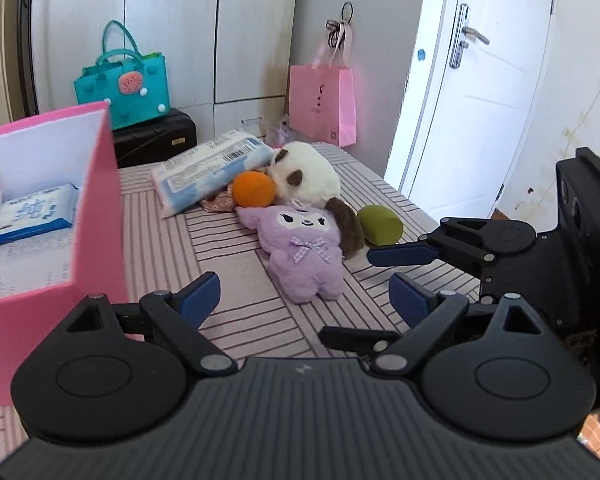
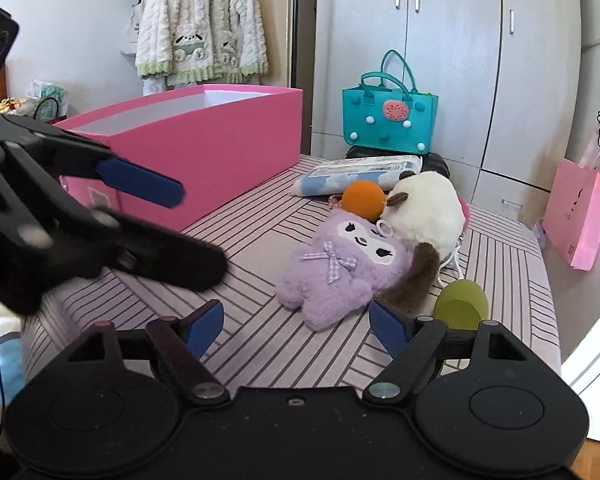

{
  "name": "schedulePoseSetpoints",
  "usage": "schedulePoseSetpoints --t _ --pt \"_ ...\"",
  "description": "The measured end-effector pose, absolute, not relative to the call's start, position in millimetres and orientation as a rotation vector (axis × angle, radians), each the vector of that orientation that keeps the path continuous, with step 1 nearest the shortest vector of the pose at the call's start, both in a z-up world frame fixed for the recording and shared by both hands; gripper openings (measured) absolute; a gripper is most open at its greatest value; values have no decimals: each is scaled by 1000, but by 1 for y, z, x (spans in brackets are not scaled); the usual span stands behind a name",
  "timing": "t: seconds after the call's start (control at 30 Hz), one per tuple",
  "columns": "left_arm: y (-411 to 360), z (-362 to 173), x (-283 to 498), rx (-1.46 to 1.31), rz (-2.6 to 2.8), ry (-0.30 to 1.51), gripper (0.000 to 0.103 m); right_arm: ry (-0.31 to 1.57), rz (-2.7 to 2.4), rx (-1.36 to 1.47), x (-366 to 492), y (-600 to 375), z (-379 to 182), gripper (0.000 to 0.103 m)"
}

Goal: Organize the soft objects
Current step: 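Move the left tool back toward the purple plush doll, then close the left tool on the purple plush doll's head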

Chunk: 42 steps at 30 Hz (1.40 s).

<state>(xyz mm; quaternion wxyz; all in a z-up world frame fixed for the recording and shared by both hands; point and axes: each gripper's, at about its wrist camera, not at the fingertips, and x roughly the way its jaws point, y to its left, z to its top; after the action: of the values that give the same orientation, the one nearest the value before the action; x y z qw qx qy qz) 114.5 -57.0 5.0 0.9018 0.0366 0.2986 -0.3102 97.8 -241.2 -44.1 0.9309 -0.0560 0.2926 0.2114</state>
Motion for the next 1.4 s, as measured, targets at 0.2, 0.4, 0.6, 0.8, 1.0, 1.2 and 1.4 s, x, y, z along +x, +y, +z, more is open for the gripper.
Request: schedulePoseSetpoints --t 0.2,0.4,0.6,0.8,1.0,1.2,1.4 --pt "-71 -3 139 45 -651 643 91 606 432 -92 111 -243 -54 83" --pt "-82 -13 161 23 -642 672 87 632 448 -71 120 -244 -58 78" --pt "-87 -22 177 6 -641 696 77 644 451 -70 127 -245 -60 72" --pt "-85 -33 191 -59 -657 750 58 657 428 -32 134 -250 -62 64" --pt "-80 -35 186 -123 -686 762 39 649 430 -27 128 -249 -62 59" --pt "-71 -30 173 -152 -680 799 37 653 467 -29 115 -247 -55 59" --pt "-73 -28 160 -115 -705 853 39 677 503 -93 98 -247 -52 59"
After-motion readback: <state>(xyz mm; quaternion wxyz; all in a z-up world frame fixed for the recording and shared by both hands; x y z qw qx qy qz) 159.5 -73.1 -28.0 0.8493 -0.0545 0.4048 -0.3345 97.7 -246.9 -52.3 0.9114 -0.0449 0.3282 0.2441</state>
